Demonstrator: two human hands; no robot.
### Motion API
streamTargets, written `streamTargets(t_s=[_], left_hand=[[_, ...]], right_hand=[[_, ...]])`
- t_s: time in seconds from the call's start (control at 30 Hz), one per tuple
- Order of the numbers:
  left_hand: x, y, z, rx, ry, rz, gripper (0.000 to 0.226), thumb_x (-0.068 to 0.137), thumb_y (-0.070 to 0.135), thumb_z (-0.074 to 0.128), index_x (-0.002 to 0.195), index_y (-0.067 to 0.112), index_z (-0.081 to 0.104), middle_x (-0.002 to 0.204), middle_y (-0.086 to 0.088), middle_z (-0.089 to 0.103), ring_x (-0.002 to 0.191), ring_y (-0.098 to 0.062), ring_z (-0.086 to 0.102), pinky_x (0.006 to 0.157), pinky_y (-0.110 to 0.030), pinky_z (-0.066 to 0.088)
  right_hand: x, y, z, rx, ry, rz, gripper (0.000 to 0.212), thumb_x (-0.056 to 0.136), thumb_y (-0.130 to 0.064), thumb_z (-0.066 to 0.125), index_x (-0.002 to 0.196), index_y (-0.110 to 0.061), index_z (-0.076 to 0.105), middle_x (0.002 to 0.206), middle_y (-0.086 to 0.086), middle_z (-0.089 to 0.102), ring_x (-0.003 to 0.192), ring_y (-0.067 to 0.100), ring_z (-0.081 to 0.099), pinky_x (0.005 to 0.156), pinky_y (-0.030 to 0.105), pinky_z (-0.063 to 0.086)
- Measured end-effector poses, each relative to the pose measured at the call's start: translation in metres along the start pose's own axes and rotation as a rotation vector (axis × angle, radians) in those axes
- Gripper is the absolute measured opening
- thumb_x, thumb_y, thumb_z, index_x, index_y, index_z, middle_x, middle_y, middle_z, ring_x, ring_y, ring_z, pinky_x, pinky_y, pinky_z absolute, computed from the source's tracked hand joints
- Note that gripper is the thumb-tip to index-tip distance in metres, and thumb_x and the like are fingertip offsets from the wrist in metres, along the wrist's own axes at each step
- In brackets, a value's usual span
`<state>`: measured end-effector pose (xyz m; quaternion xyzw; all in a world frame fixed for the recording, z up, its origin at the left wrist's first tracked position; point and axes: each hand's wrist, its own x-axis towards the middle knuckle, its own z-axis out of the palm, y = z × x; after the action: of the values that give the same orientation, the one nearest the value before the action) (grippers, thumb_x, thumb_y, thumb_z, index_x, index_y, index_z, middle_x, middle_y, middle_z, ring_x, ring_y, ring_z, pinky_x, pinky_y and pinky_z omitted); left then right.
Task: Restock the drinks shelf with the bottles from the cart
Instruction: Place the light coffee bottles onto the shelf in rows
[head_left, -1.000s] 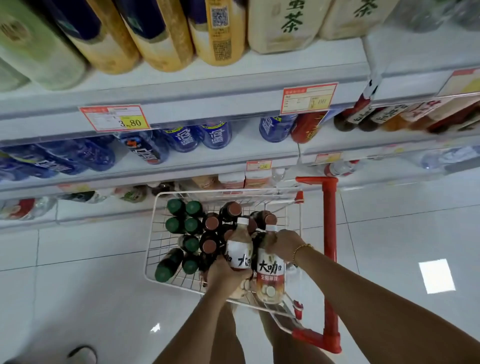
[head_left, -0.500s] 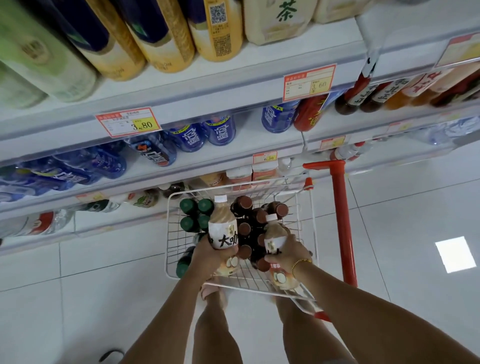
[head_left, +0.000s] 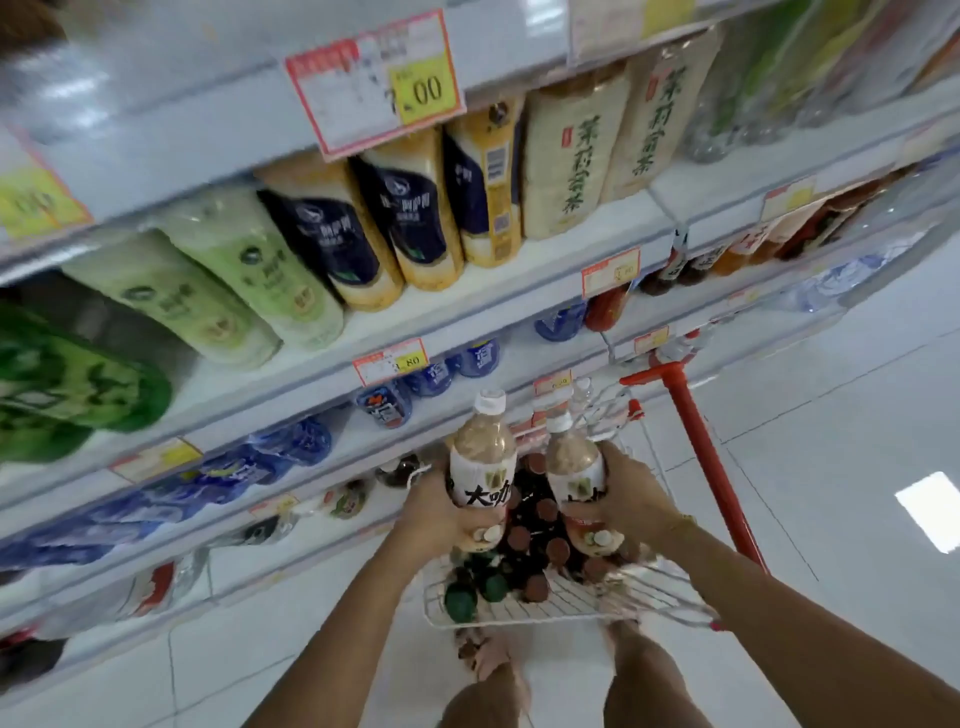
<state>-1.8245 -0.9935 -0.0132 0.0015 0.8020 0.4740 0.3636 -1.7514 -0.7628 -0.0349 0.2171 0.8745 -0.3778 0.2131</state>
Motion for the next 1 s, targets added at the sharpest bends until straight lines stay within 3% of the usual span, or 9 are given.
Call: streamTargets(t_s=[0.07,0.17,0.3,0.53,0.63,0.73,0.83,0.93,1.0], left_hand=[[-0.011,0.033,-0.020,0.008,0.010,0.110,0.064,0.059,0.008,0.087,0.113,0.023,0.056,0.106,0.006,0.069,0.102,-0.015,0.065,0.082,-0.024,0.052],[-0.044,0.091,-0.048,0.046,0.051,0.304,0.064,0.061,0.013,0.087,0.106,0.043,0.052,0.101,0.025,0.066,0.098,0.004,0.063,0.078,-0.012,0.050],[-0.097,0.163,-0.078,0.062,0.117,0.548,0.065,0.062,0.013,0.086,0.107,0.044,0.051,0.100,0.037,0.063,0.094,0.013,0.060,0.075,-0.010,0.050],[-0.166,0.256,-0.117,0.024,0.307,0.892,0.069,0.055,0.031,0.089,0.117,0.021,0.059,0.109,0.019,0.068,0.100,0.002,0.063,0.079,-0.012,0.049],[-0.173,0.282,-0.129,0.106,0.492,1.024,0.072,0.055,0.045,0.083,0.119,0.045,0.049,0.122,0.012,0.058,0.117,-0.005,0.053,0.097,-0.027,0.047],[-0.166,0.298,-0.140,0.142,0.639,1.046,0.074,0.056,0.042,0.083,0.113,0.063,0.041,0.122,0.013,0.048,0.118,0.001,0.045,0.100,-0.031,0.041],[-0.150,0.301,-0.148,0.144,0.746,0.987,0.074,0.058,0.027,0.088,0.121,0.037,0.051,0.119,0.010,0.045,0.111,0.011,0.042,0.101,-0.024,0.041],[-0.140,0.302,-0.154,0.127,0.821,0.957,0.074,0.058,0.020,0.088,0.123,0.028,0.052,0.119,0.010,0.047,0.106,0.016,0.041,0.092,-0.001,0.033],[-0.135,0.305,-0.157,0.119,0.855,0.934,0.075,0.057,0.020,0.088,0.123,0.026,0.052,0.115,0.014,0.048,0.107,0.006,0.045,0.092,-0.008,0.035]], right_hand=[[-0.020,-0.032,-0.028,0.078,0.096,-0.114,0.076,0.061,-0.036,0.085,0.123,-0.021,0.046,0.093,-0.010,0.061,0.085,0.010,0.059,0.066,0.012,0.042],[-0.054,-0.077,-0.069,0.192,0.238,-0.268,0.071,0.059,-0.034,0.087,0.116,-0.033,0.044,0.097,-0.019,0.060,0.087,-0.004,0.060,0.068,0.000,0.041],[-0.104,-0.131,-0.122,0.319,0.440,-0.447,0.069,0.054,-0.037,0.085,0.107,-0.045,0.041,0.092,-0.031,0.061,0.087,-0.020,0.058,0.071,-0.002,0.043],[-0.157,-0.197,-0.201,0.491,0.646,-0.786,0.081,0.051,-0.048,0.084,0.115,-0.006,0.058,0.106,-0.010,0.069,0.103,0.001,0.064,0.087,0.013,0.050],[-0.155,-0.229,-0.225,0.488,0.678,-0.885,0.083,0.049,-0.047,0.085,0.117,-0.009,0.056,0.109,-0.010,0.068,0.105,-0.001,0.062,0.087,0.011,0.048],[-0.146,-0.262,-0.237,0.397,0.692,-0.935,0.076,0.050,-0.039,0.090,0.112,-0.034,0.047,0.106,-0.024,0.059,0.098,-0.017,0.055,0.081,0.002,0.043],[-0.131,-0.281,-0.242,0.293,0.730,-0.995,0.077,0.053,-0.038,0.088,0.110,-0.043,0.037,0.103,-0.035,0.050,0.096,-0.021,0.051,0.082,0.002,0.041],[-0.115,-0.294,-0.246,0.303,0.702,-1.028,0.077,0.056,-0.030,0.089,0.110,-0.043,0.036,0.104,-0.034,0.050,0.097,-0.022,0.049,0.081,-0.002,0.038],[-0.105,-0.303,-0.249,0.315,0.668,-1.040,0.077,0.058,-0.029,0.088,0.113,-0.043,0.036,0.106,-0.034,0.050,0.098,-0.022,0.049,0.081,-0.003,0.037]])
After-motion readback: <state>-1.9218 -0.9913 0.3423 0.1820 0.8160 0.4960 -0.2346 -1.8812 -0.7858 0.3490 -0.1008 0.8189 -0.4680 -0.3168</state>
